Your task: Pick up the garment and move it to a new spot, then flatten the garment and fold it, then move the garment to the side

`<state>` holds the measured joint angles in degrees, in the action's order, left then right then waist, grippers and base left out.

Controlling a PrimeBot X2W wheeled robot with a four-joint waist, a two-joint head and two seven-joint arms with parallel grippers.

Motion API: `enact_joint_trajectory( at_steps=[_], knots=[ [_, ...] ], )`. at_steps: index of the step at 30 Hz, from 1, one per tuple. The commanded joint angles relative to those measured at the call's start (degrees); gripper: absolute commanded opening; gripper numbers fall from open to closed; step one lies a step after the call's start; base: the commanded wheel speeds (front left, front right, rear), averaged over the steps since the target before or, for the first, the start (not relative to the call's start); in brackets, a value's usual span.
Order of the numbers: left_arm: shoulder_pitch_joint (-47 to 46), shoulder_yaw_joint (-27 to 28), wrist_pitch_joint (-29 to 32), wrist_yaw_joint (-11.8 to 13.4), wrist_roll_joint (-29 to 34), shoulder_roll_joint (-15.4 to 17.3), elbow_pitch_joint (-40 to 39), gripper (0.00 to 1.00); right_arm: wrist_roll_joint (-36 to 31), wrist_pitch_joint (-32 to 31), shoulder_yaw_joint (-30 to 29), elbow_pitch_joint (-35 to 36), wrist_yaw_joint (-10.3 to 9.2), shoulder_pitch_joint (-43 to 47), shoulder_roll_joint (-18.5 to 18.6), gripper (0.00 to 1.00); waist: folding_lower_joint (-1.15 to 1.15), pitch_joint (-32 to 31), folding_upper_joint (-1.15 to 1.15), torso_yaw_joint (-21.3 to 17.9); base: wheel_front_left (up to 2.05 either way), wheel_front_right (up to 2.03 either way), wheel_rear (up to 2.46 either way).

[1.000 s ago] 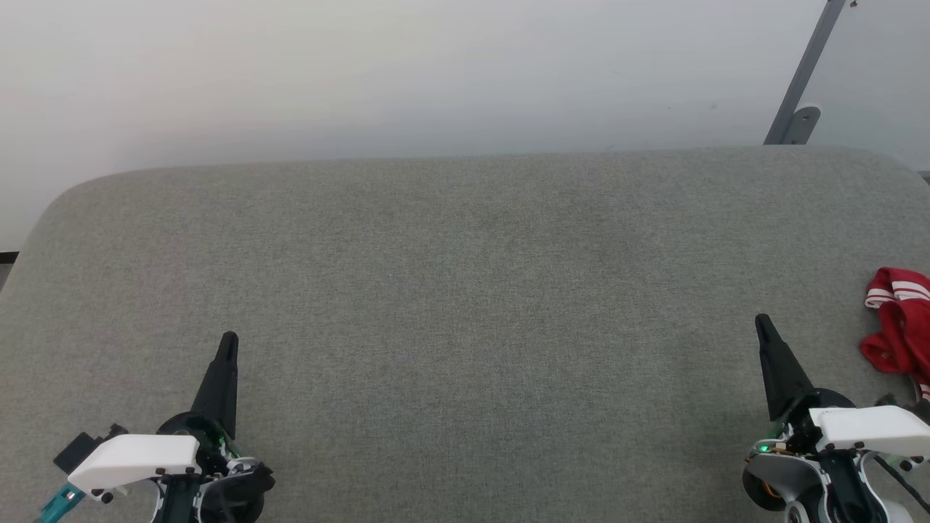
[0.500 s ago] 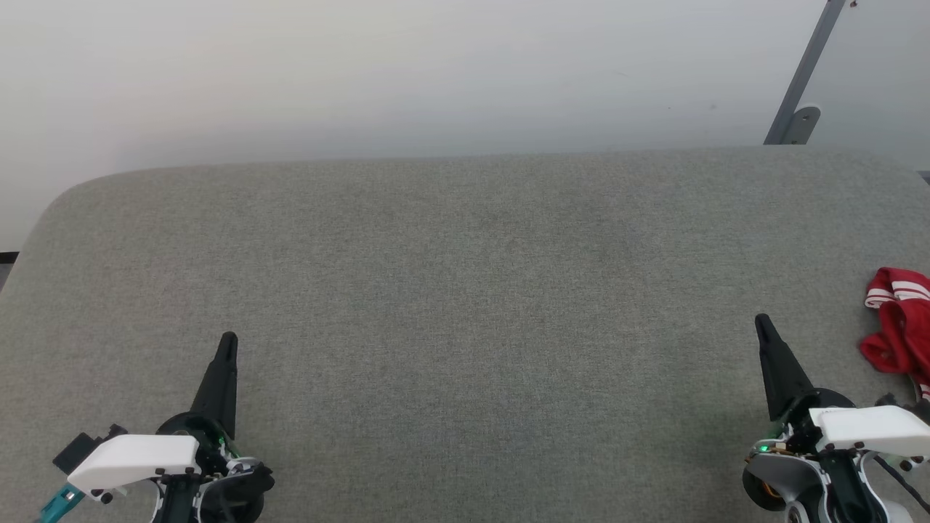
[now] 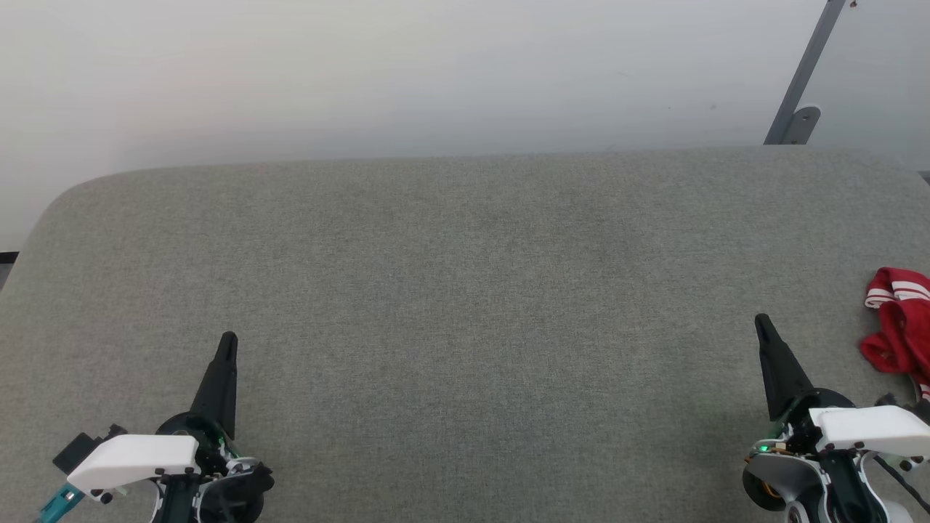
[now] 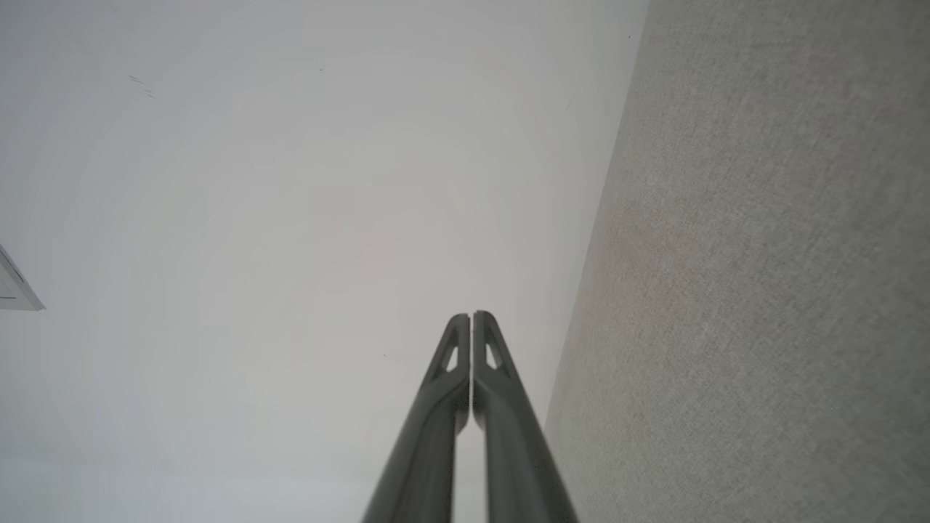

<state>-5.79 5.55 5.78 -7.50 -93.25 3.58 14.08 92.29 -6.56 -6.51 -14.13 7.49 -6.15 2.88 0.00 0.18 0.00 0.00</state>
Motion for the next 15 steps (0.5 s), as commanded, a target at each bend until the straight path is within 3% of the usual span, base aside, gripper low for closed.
enact_joint_trajectory(
  at_steps=[1,15],
  knots=[
    [-0.79,0.21,0.23,0.02,0.2,-0.07,-0.03,0.0,0.22,-0.07,0.02,0.01,0.0,-0.29,-0.1,0.0,0.0,0.0,0.0,0.0,0.0,0.0,0.0],
    [-0.77,0.37,0.31,0.02,0.36,-0.19,-0.03,0.0,0.22,-0.07,0.03,0.01,0.0,-0.29,-0.1,0.0,0.0,0.0,0.0,0.0,0.0,0.0,0.0]
  ],
)
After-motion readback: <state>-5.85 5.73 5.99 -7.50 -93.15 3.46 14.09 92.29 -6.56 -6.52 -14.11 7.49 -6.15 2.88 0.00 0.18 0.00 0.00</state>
